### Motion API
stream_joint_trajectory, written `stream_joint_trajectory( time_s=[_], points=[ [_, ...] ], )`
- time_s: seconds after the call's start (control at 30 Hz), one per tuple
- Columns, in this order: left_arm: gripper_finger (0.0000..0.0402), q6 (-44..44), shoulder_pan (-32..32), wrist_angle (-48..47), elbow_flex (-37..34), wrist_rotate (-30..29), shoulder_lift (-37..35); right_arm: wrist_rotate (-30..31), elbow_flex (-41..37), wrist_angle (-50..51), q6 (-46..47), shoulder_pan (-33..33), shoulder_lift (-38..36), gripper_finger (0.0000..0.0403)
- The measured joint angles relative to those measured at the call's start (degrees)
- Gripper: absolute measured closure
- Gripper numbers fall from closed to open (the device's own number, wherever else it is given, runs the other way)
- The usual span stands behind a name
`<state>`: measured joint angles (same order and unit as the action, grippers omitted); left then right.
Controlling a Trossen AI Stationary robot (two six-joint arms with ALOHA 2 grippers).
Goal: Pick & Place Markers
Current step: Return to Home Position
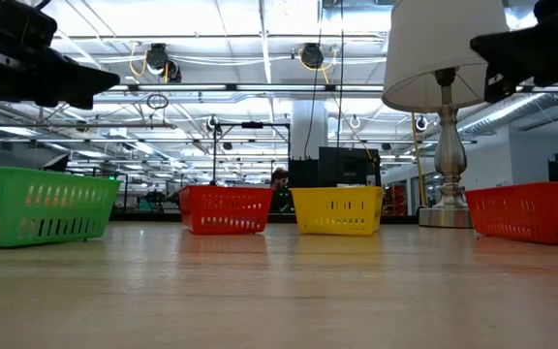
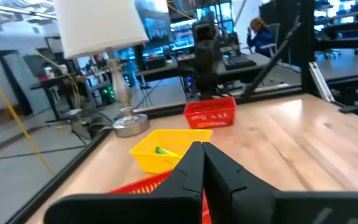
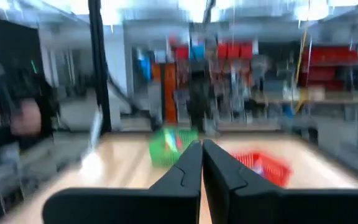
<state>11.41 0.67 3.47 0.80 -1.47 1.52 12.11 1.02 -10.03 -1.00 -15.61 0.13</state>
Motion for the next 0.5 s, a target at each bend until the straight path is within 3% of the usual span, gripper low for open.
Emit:
stream_joint_trajectory(
  time_s=[0.17, 0.5],
  points=[
    [0.0401, 0.7, 0.0, -0.6, 0.0, 3.0, 0.0, -0.4, 0.1, 2.4, 1.4, 2.0, 0.1, 0.0403],
    [0.0401, 0.1, 0.0, -2.7, 0.1, 1.9, 0.2, -3.4, -0.1, 1.0, 0.3, 4.3, 0.1, 0.0403]
  ],
)
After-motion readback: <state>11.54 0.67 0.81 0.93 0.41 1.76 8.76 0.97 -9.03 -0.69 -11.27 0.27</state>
